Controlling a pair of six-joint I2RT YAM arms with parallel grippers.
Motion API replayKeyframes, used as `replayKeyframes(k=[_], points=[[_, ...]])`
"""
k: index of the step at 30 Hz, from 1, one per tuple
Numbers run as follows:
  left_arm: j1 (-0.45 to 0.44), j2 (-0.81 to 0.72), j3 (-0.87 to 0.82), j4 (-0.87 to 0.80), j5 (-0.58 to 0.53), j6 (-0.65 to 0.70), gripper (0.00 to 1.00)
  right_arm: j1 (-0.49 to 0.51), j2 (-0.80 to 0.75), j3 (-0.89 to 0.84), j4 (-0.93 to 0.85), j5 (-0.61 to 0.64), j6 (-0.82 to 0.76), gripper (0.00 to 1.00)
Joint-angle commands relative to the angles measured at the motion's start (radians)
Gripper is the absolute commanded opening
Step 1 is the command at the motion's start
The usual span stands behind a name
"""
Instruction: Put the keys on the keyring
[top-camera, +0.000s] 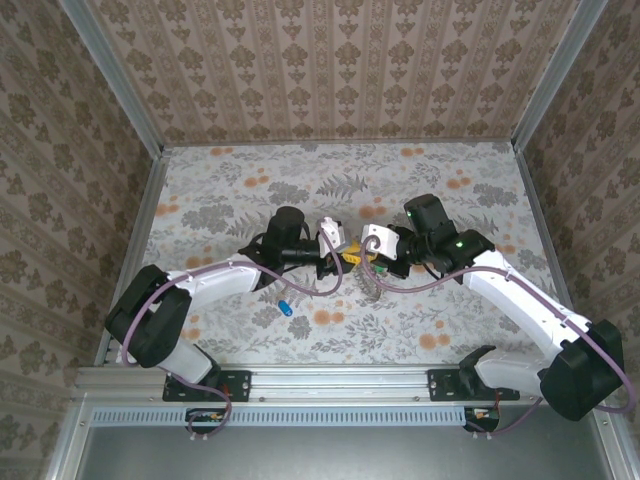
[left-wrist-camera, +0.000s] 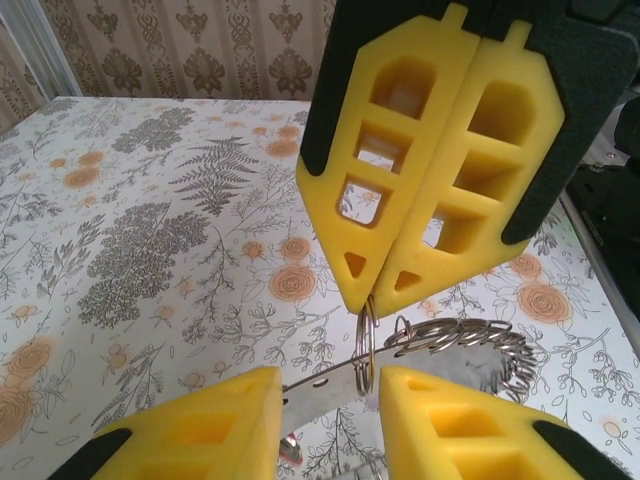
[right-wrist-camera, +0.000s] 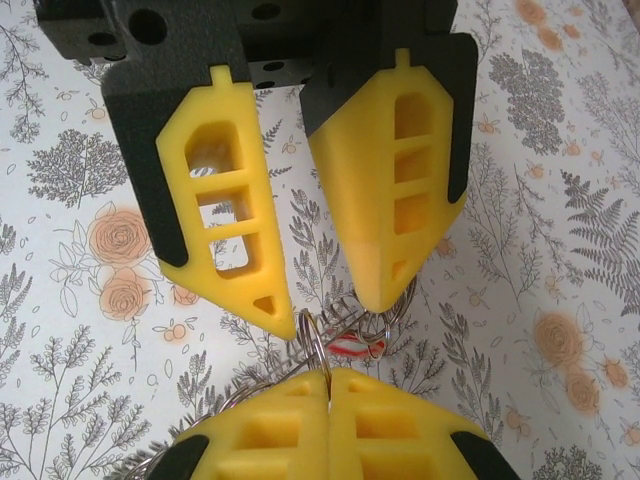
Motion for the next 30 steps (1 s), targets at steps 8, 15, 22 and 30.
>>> replayKeyframes(k=[8, 15, 22, 30], points=[[-0.024, 0.037, 0.03, 0.037, 0.01, 0.014, 0.1, 0.008, 0.011, 0.048, 0.023, -0.051, 0.044, 0.0], [-0.05, 0.01, -0.012, 0.076, -0.104, 0.077, 0.0, 0.007, -0.04, -0.036, 0.099, -0.029, 0.008, 0.06], [-0.101, -0.031, -0.111, 0.228, -0.308, 0.202, 0.0, -0.052, -0.18, -0.274, 0.359, -0.012, -0.004, 0.31], [-0.136, -0.067, -0.206, 0.382, -0.419, 0.319, 0.0, -0.119, -0.192, -0.355, 0.488, -0.097, 0.114, 0.31]])
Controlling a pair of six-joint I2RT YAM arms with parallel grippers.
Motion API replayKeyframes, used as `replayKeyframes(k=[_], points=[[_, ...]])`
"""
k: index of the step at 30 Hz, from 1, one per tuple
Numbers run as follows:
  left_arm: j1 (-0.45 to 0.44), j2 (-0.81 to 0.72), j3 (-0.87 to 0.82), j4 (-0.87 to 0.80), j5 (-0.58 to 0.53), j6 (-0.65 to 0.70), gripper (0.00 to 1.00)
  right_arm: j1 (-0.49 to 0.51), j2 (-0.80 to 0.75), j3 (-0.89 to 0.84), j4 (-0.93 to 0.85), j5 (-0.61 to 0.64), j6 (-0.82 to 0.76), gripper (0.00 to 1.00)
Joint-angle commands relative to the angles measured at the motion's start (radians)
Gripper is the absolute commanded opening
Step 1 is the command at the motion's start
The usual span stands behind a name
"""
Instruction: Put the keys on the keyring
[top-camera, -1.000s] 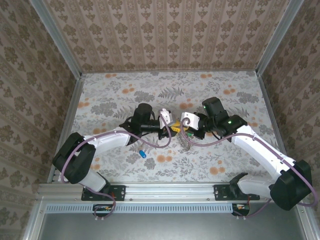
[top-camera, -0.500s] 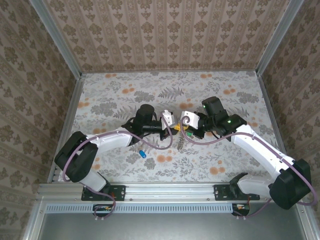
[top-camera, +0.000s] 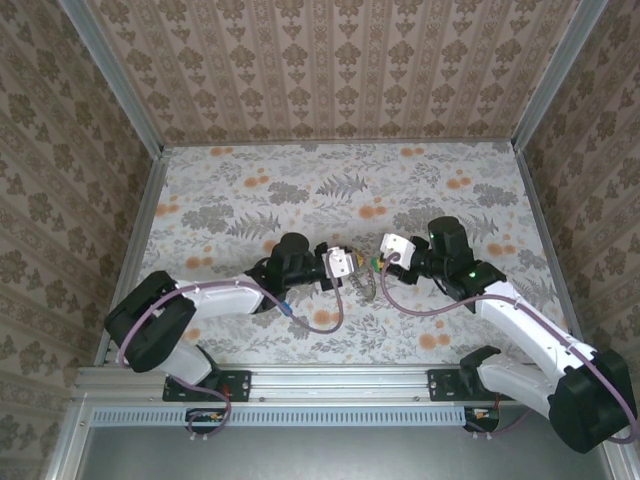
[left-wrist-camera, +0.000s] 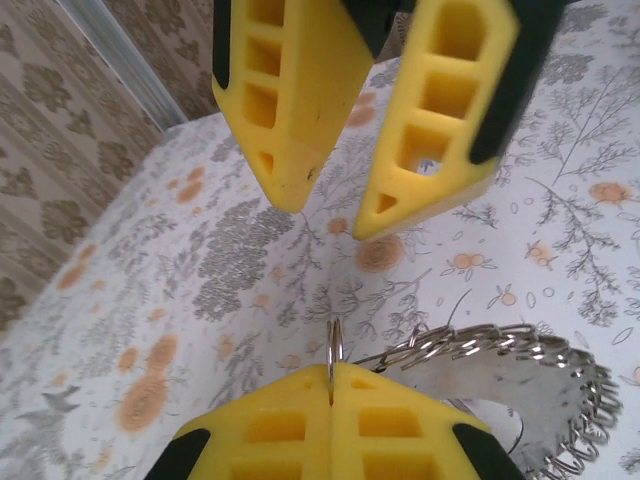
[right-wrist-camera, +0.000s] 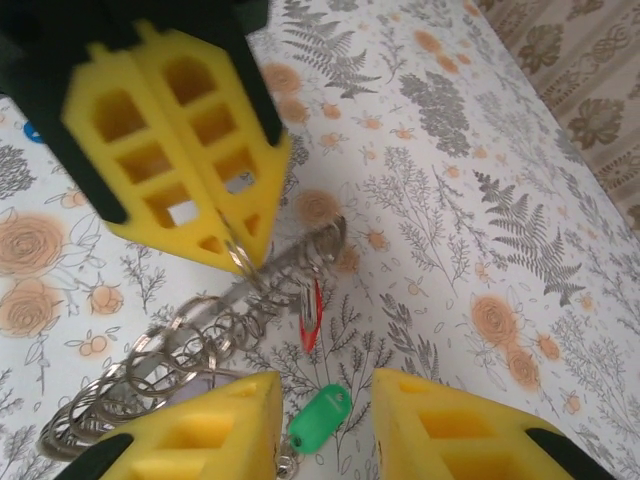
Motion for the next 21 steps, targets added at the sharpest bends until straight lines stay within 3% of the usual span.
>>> replayKeyframes(k=[1, 9, 14, 21], points=[[-0.01, -0.041, -0.033, 0.143, -0.07, 0.071, 0.0, -0.018, -0.014, -0.024, 0.106, -0.079, 0.072, 0.3], [0.0, -0.047, -0.042, 0.197, -0.047, 0.066, 0.0, -0.023, 0.034, 0.004, 0.11, -0.165, 0.045, 0.31], [0.015, -0.046, -0.048, 0.205, -0.032, 0.029, 0.0, -0.021, 0.041, 0.014, 0.124, -0.1, 0.061, 0.31], [0.063, -0.08, -0.036, 0.094, 0.012, -0.067, 0.0, -0.038, 0.074, 0.127, -0.037, 0.134, 0.436, 0.3]])
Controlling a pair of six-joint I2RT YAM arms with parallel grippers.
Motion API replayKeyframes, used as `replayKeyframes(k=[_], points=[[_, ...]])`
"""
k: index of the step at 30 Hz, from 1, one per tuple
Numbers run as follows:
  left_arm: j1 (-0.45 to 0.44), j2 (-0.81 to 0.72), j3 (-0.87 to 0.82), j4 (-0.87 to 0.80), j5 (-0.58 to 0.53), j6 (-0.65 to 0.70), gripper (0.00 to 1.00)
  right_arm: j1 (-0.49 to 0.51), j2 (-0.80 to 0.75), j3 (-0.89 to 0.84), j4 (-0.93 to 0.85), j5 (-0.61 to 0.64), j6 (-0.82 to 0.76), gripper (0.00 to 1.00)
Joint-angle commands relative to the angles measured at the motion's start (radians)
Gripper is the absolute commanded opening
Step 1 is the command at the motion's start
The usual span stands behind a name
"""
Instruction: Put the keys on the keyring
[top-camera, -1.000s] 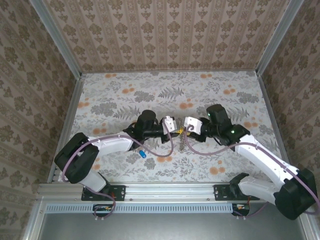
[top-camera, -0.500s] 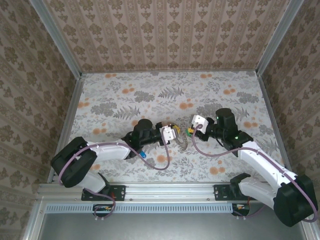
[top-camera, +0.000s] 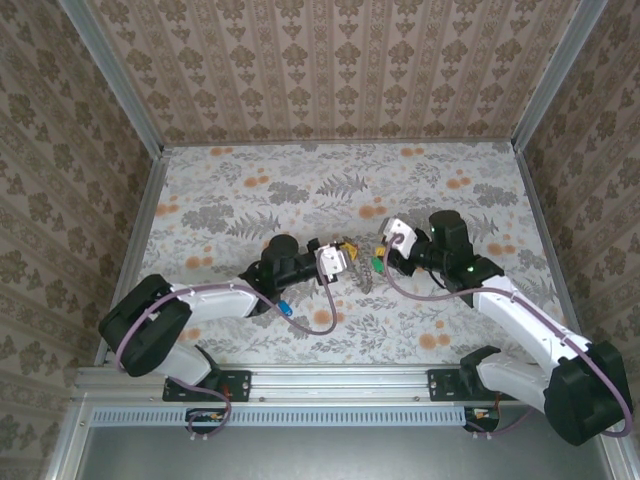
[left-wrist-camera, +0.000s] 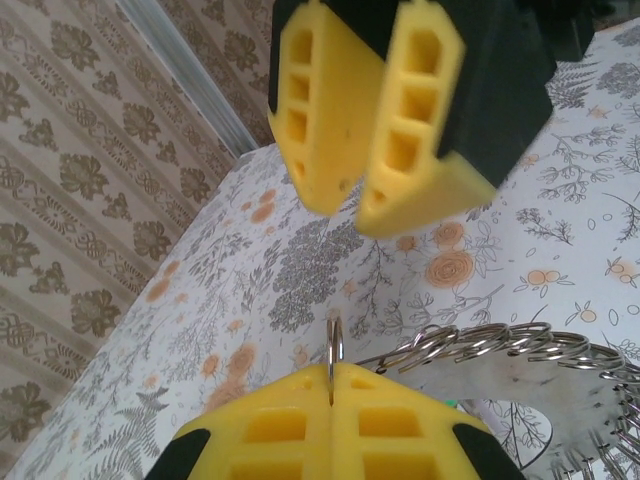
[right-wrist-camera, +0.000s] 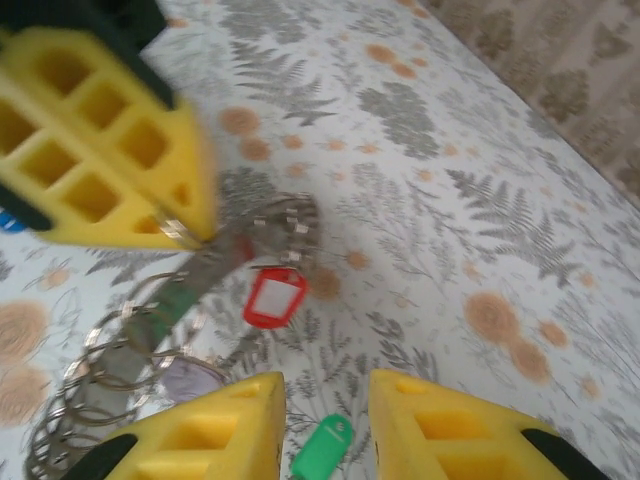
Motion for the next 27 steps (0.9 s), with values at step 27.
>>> replayKeyframes(k=[27], points=[[0.134, -0.206, 0.024, -0.363, 0.135, -0.208, 0.0, 0.076, 0.648, 0.425, -0.625, 0.291, 0.522, 0.39]])
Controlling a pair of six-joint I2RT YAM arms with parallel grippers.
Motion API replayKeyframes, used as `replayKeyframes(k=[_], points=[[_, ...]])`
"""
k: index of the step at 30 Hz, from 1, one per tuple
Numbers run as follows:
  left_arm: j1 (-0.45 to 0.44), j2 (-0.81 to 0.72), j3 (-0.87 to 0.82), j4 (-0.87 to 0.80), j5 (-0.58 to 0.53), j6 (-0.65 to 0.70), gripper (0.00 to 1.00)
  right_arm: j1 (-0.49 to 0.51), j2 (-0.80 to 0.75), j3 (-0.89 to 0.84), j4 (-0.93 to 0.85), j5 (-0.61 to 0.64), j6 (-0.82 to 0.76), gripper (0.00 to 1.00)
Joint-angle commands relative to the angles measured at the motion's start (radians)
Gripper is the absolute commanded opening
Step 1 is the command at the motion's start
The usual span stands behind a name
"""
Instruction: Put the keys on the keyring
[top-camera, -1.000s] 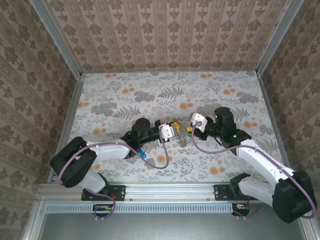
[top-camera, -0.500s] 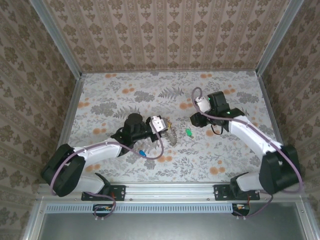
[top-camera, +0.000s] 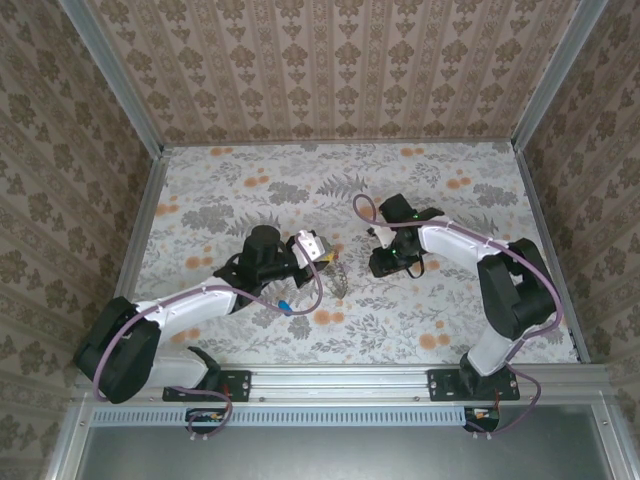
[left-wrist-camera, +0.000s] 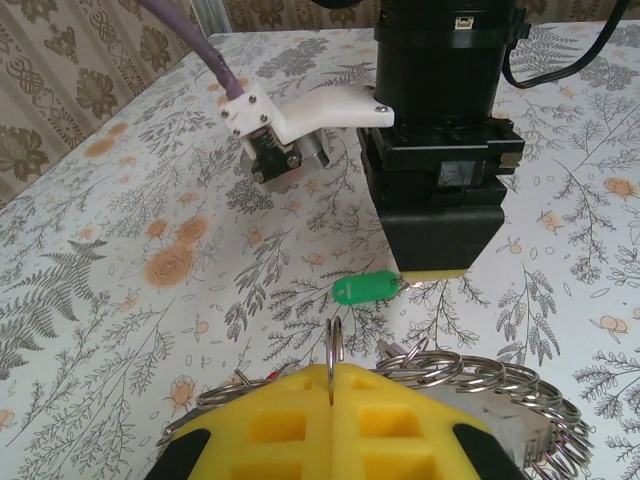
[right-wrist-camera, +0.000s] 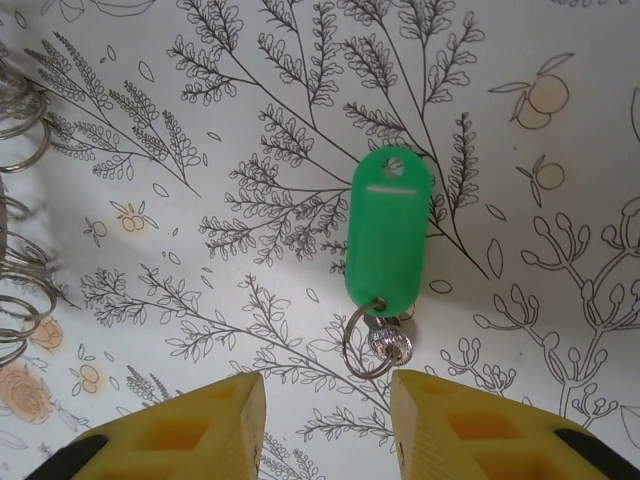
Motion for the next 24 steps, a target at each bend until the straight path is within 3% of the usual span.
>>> replayKeyframes(k=[1, 6, 14, 19, 24], points=[[0.008, -0.037, 0.025, 0.016, 0.03, -0.021, 0.0, 0.016, 0.041, 0.033, -0.044, 0.084, -0.031, 0.39], [0.013, -0.041, 0.026, 0.011, 0.033, -0.019, 0.0, 0.045, 0.064, 0.038, -0.035, 0.123, -0.034, 0.38], [0.016, -0.041, 0.029, 0.01, 0.039, -0.016, 0.0, 0.052, 0.066, 0.024, -0.009, 0.17, -0.048, 0.27], [0.017, -0.042, 0.033, 0.01, 0.037, -0.017, 0.0, 0.053, 0.079, 0.027, -0.014, 0.177, -0.053, 0.28], [0.018, -0.037, 0.035, 0.011, 0.037, -0.015, 0.0, 0.061, 0.076, 0.025, -0.001, 0.086, -0.055, 0.34]])
